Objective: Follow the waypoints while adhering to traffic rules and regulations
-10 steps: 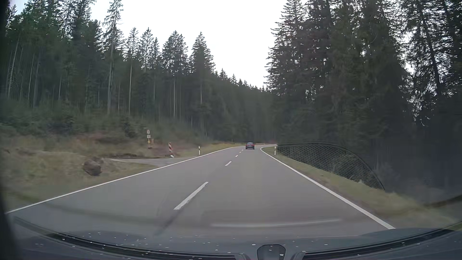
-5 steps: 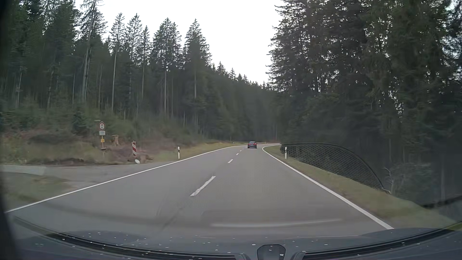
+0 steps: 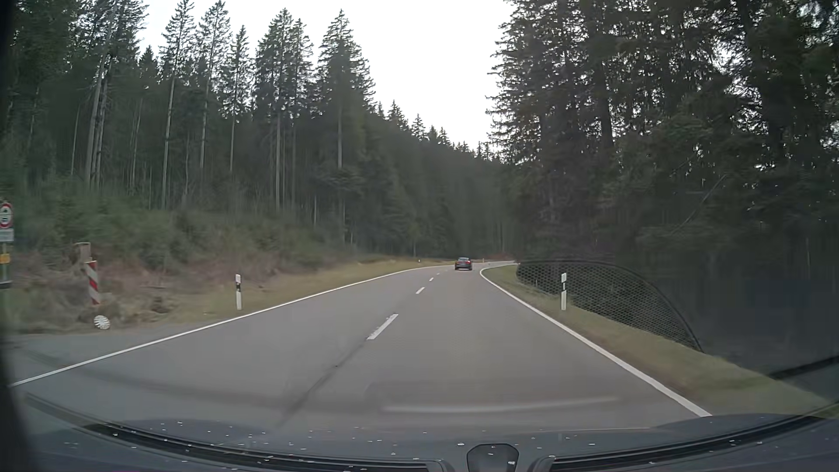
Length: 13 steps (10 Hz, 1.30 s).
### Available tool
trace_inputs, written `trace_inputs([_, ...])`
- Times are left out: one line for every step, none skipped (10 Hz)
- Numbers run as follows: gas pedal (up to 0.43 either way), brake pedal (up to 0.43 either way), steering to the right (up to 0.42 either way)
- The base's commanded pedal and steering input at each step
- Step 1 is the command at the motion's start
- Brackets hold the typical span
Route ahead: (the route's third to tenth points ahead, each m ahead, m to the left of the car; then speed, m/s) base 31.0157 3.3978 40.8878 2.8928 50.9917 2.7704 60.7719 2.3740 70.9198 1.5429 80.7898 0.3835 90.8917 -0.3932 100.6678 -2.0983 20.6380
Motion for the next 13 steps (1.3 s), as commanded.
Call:
trace_inputs([0.087, 0.0, 0.0])
trace_inputs([0.087, 0.0, 0.0])
trace_inputs([0.087, 0.0, 0.001])
trace_inputs([0.087, 0.0, 0.0])
trace_inputs([0.087, 0.0, 0.001])
trace_inputs([0.087, 0.0, 0.001])
trace_inputs([0.087, 0.0, 0.001])
trace_inputs([0.087, 0.0, 0.001])
trace_inputs([0.087, 0.0, 0.001])
trace_inputs([0.087, 0.0, 0.001])
trace_inputs([0.087, 0.0, 0.001])
trace_inputs([0.087, 0.0, 0.001])
trace_inputs([0.087, 0.0, 0.001])
